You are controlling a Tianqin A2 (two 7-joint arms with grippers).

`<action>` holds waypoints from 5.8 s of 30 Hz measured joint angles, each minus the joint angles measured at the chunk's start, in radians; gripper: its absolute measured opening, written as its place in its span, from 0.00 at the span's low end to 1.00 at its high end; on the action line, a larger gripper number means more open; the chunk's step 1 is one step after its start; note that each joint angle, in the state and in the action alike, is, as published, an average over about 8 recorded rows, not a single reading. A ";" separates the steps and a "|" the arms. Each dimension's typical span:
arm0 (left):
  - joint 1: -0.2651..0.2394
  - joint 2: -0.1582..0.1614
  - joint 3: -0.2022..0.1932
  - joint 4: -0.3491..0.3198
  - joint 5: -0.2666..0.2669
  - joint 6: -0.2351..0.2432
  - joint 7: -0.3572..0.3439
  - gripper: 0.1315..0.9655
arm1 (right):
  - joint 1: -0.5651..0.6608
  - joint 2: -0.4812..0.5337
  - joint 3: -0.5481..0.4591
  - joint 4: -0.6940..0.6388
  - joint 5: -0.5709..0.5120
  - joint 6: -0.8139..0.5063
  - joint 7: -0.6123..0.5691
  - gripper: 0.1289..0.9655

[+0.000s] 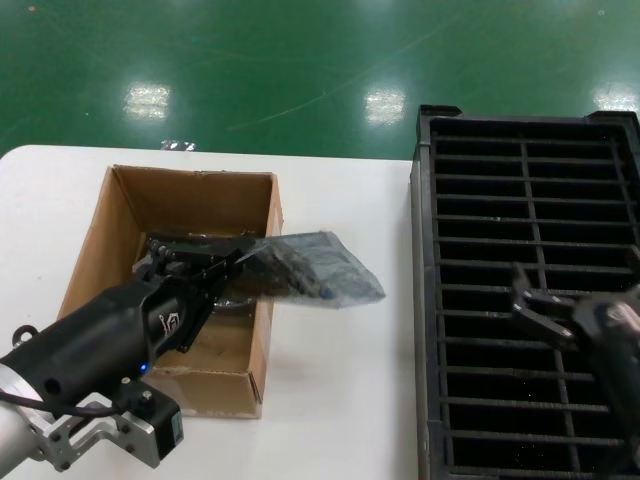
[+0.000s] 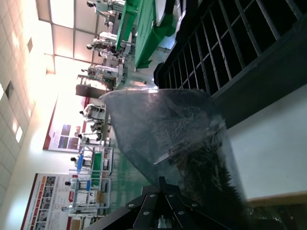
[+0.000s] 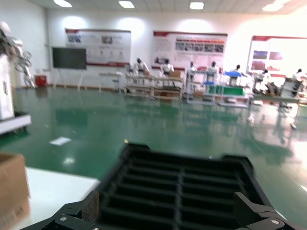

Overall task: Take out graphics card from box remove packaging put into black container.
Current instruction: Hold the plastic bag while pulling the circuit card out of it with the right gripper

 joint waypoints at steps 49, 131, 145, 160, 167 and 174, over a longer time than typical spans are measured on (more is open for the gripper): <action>0.000 0.000 0.000 0.000 0.000 0.000 0.000 0.01 | 0.354 0.379 -0.711 0.219 0.538 0.286 -0.335 0.25; 0.000 0.000 0.000 0.000 0.000 0.000 0.000 0.01 | 0.458 0.475 -0.843 0.199 0.399 0.050 -0.193 0.00; 0.000 0.000 0.000 0.000 0.000 0.000 0.000 0.01 | 0.544 0.416 -0.825 0.079 0.215 -0.127 -0.005 0.00; 0.000 0.000 0.000 0.000 0.000 0.000 0.000 0.01 | 0.569 0.333 -0.778 0.011 -0.035 -0.212 0.233 0.00; 0.000 0.000 0.000 0.000 0.000 0.000 0.000 0.01 | 0.526 0.298 -0.707 0.013 -0.155 -0.256 0.315 0.01; 0.000 0.000 0.000 0.000 0.000 0.000 0.000 0.01 | 0.478 0.255 -0.627 0.016 -0.259 -0.305 0.374 0.05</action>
